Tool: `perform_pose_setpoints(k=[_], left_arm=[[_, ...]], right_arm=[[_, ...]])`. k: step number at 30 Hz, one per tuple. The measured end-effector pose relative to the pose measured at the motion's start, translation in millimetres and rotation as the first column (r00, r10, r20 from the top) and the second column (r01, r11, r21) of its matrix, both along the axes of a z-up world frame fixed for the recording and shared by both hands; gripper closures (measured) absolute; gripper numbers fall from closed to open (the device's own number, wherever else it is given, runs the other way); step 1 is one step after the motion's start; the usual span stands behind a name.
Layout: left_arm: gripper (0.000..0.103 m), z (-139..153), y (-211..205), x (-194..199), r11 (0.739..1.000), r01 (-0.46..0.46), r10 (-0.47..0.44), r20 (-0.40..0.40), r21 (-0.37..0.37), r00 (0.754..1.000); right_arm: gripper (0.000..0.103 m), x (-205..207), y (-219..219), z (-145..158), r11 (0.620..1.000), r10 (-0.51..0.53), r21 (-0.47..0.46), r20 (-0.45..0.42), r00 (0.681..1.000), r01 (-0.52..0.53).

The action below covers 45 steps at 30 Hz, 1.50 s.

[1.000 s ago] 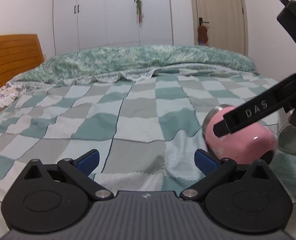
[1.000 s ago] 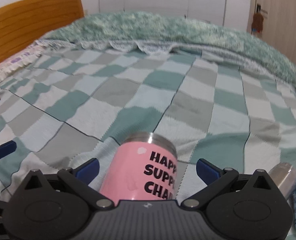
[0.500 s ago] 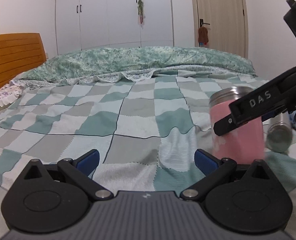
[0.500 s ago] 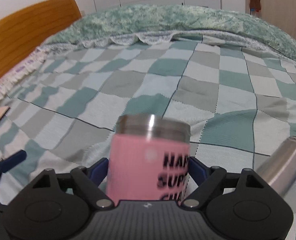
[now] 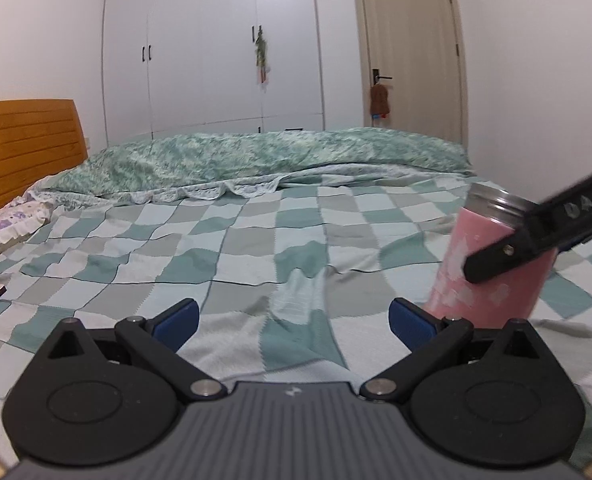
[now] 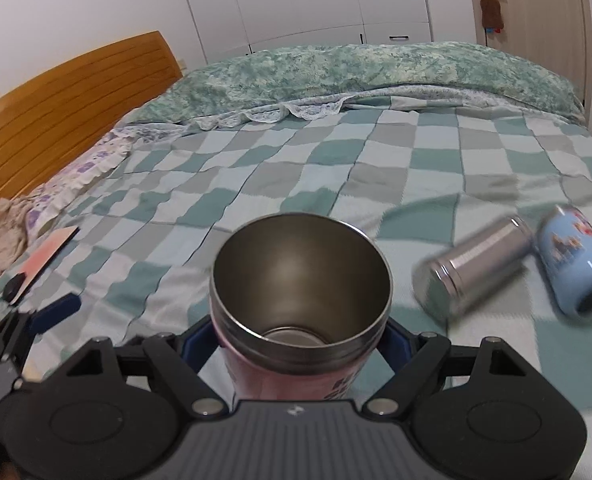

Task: Flip cup upright
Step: 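Lift the pink cup with the right gripper and rotate it rim-up, then lower the pink cup and grasp it with the left gripper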

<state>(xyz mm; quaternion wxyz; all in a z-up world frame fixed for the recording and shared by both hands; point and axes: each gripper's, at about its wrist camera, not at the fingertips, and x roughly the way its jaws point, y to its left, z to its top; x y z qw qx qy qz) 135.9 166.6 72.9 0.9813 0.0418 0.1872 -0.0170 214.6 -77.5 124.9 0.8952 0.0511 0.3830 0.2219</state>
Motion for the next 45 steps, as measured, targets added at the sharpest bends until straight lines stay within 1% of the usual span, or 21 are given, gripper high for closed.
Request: perform_pose_setpoints(k=[6,9,11,16,18,20,23,27,28,29,30,32,36,39,45], left_arm=[[0.0,-6.6,-21.6,-36.1,0.999,0.041,-0.041,-0.009,0.003,0.999],[0.0,-12.2,-29.3,-51.9,0.999,0.049,-0.049,-0.02,0.003,0.999],[0.0,-16.2,-31.5,-58.9,0.999,0.046,-0.046,-0.028,-0.002,0.999],[0.0,-23.0,-37.3,-66.4,0.999,0.035,-0.036,-0.047,-0.009,0.998],[0.0,-25.6,-39.0,-66.2,0.999,0.035,-0.036,-0.054,-0.005,0.998],[0.0,-28.1,-40.8,-64.2,0.999,0.035,-0.035,-0.06,-0.002,0.998],[0.0,-29.8,-42.4,-59.2,1.0,0.026,-0.026,-0.066,-0.004,0.998],[0.0,-32.0,-45.6,-55.6,1.0,0.029,-0.029,-0.074,0.0,0.997],[0.0,-32.2,-46.4,-55.2,1.0,0.029,-0.029,-0.075,0.001,0.997],[0.0,-31.8,-46.9,-55.0,1.0,0.029,-0.029,-0.076,0.001,0.997],[0.0,-31.2,-47.6,-54.5,1.0,0.03,-0.03,-0.076,0.001,0.997],[0.0,-29.8,-49.2,-53.7,0.999,0.034,-0.034,-0.077,0.002,0.996],[0.0,-27.0,-54.9,-53.4,0.999,0.042,-0.042,-0.074,0.004,0.996],[0.0,-24.4,-63.0,-52.0,0.999,0.046,-0.044,-0.075,0.015,0.996],[0.0,-17.3,-84.6,-46.5,0.997,0.062,-0.059,-0.08,0.037,0.995]], right_arm=[[0.02,-60.1,-26.6,-6.2,1.0,0.003,-0.009,-0.024,1.0,-0.003],[0.02,-77.9,-35.8,-14.3,1.0,-0.001,-0.017,-0.047,0.999,0.001],[0.02,-82.8,-41.6,-22.0,1.0,-0.005,-0.024,-0.076,0.997,0.003],[0.02,-71.3,-46.6,-47.2,0.999,-0.028,-0.045,-0.139,0.99,0.022],[0.02,-62.1,-47.7,-55.4,0.999,-0.037,-0.033,-0.148,0.988,0.032],[0.02,-53.8,-46.7,-55.4,0.999,-0.036,-0.025,-0.143,0.989,0.032],[0.02,-42.2,-38.2,-55.3,0.999,-0.022,-0.043,-0.133,0.991,0.016],[0.019,-29.7,-33.4,-55.5,0.999,-0.015,-0.044,-0.123,0.992,0.01],[0.017,-29.5,-33.3,-54.7,0.999,-0.019,-0.053,-0.104,0.994,0.014],[0.007,-30.4,-34.9,-52.8,0.998,-0.026,-0.062,-0.076,0.997,0.021],[0.002,-33.1,-36.4,-50.1,0.998,-0.03,-0.065,-0.04,0.999,0.027],[0.001,-38.6,-42.8,-42.9,0.998,-0.028,-0.049,0.015,0.999,0.029],[0.0,-43.1,-58.7,-34.6,0.999,-0.038,-0.033,0.074,0.997,0.04],[0.0,-47.0,-72.6,-33.9,0.999,-0.046,-0.02,0.105,0.993,0.049],[0.0,-57.2,-99.4,-37.5,0.998,-0.054,-0.027,0.182,0.982,0.06]])
